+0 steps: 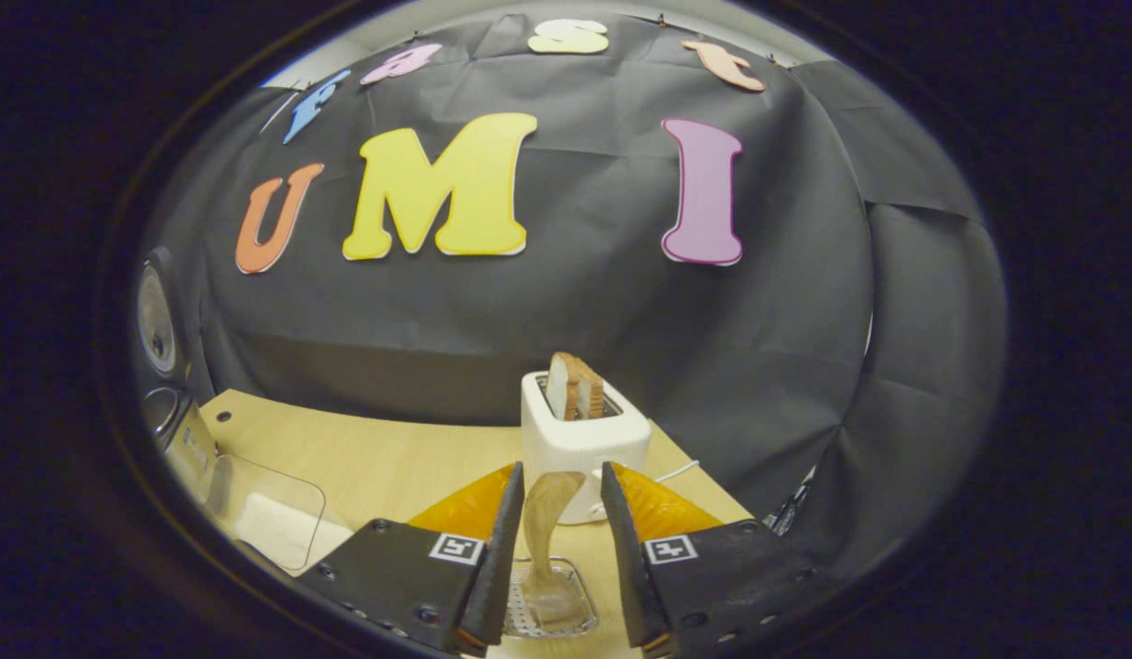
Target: Close the left gripper, press the button to open the rice cooker; take a wooden spoon from the chopstick holder with the right hand, scoop a spoonful of rice and pour it into the rice cooker, then put the wooden spoon back into the chopstick holder.
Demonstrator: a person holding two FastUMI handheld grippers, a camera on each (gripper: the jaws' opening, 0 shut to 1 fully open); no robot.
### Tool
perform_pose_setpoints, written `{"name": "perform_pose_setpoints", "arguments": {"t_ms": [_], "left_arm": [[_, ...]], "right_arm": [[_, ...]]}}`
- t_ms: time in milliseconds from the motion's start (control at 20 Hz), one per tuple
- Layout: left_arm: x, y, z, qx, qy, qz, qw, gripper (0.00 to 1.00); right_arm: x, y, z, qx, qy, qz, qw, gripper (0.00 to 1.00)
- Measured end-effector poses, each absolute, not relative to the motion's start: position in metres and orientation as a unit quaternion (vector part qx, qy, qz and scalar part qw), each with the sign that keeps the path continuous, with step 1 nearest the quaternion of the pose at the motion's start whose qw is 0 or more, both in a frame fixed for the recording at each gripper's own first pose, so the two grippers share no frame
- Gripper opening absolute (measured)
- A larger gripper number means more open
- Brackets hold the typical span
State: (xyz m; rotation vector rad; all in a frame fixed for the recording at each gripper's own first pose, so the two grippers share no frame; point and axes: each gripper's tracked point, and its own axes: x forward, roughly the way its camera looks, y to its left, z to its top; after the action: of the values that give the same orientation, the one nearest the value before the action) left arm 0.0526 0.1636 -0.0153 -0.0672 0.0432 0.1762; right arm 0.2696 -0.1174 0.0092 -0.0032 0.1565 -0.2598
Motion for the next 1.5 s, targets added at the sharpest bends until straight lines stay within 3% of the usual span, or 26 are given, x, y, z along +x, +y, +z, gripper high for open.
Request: {"name": "perform_pose_setpoints", "arguments": {"t_ms": [250, 500, 850, 1500], "left_arm": [[0.046, 0.148, -0.001, -0.029, 0.003, 0.08, 0.996, 0.97], [0.052, 0.136, 0.002, -0.033, 0.003, 0.069, 0.997, 0.96], [0.104, 0.149, 0.071, -0.056, -0.023, 0.063, 0.996, 1.0], [0.241, 0.145, 0.215, -0.046, -0.059, 0.075, 0.994, 0.96]], "right_arm": [[0.247, -0.104, 0.034, 0.005, 0.055, -0.103, 0.993, 0.7], [0.219, -0.098, 0.055, -0.008, 0.033, -0.084, 0.996, 0.97], [0.183, -0.095, 0.043, -0.004, 0.033, -0.062, 0.998, 0.95], [0.131, -0.087, 0.028, 0.015, 0.055, -0.017, 0.998, 0.94]]}}
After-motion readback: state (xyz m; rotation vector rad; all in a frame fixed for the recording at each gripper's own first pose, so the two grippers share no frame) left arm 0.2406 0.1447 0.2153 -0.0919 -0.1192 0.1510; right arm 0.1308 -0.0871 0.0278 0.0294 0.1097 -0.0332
